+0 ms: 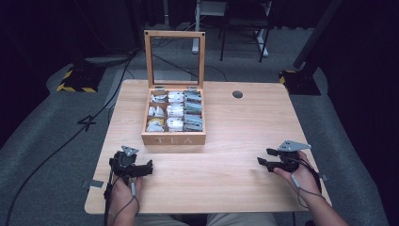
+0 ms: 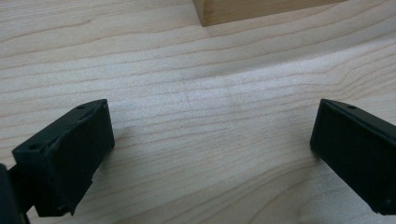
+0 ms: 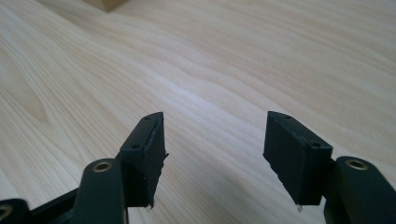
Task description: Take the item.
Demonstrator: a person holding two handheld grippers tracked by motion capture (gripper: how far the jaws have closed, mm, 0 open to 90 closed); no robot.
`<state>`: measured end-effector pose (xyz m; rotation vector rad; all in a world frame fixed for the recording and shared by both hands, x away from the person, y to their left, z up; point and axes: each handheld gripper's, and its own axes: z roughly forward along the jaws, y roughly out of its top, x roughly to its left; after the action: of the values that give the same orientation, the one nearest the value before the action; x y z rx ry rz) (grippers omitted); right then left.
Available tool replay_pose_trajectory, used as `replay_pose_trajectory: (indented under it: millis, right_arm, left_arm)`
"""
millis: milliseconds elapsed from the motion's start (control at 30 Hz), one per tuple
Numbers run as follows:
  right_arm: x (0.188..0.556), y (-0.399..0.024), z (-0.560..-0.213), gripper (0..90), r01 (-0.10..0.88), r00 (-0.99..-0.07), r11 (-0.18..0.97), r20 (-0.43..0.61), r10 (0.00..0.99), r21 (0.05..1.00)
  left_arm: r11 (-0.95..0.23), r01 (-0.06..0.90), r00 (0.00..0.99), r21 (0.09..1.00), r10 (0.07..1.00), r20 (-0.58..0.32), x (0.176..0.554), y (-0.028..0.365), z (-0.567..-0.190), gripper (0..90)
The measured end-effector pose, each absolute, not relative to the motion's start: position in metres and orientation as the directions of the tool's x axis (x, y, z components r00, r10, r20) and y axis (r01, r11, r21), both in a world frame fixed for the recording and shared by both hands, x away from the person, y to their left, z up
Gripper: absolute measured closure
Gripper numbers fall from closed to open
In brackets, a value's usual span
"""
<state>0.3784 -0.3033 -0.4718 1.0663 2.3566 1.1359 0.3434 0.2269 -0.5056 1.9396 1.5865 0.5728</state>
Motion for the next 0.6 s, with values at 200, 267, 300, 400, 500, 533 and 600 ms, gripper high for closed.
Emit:
replay_pose_trajectory:
  millis: [200, 267, 300, 400, 500, 533, 600]
  right_arm:
    - [0.387, -0.289, -0.446, 40.2, 0.446, -0.706, 0.416, 0.025, 0.708, 0.792]
    - [0.388, -0.288, -0.443, 40.1, 0.445, -0.707, 0.412, 0.029, 0.707, 0.795]
    - [0.389, -0.286, -0.438, 39.9, 0.443, -0.707, 0.405, 0.034, 0.706, 0.799]
    - [0.392, -0.283, -0.429, 40.6, 0.432, -0.716, 0.408, 0.031, 0.697, 0.804]
    - [0.394, -0.281, -0.417, 41.0, 0.426, -0.725, 0.396, 0.045, 0.687, 0.814]
    - [0.395, -0.281, -0.415, 41.0, 0.427, -0.729, 0.386, 0.058, 0.682, 0.818]
    - [0.396, -0.281, -0.408, 40.9, 0.419, -0.739, 0.367, 0.078, 0.669, 0.831]
  left_arm:
    - [-0.140, 0.738, 0.203, 0.660, 0.979, -0.020, 0.343, 0.227, -0.506, 0.3]
    - [-0.138, 0.738, 0.202, 0.660, 0.979, -0.020, 0.343, 0.226, -0.506, 0.3]
    - [-0.138, 0.738, 0.202, 0.660, 0.979, -0.020, 0.343, 0.226, -0.506, 0.3]
    - [-0.138, 0.738, 0.201, 0.660, 0.979, -0.020, 0.343, 0.226, -0.506, 0.3]
    - [-0.139, 0.738, 0.202, 0.660, 0.979, -0.020, 0.343, 0.226, -0.506, 0.3]
    - [-0.138, 0.738, 0.201, 0.660, 0.979, -0.021, 0.343, 0.226, -0.506, 0.3]
    - [-0.138, 0.738, 0.201, 0.660, 0.979, -0.021, 0.343, 0.226, -0.506, 0.3]
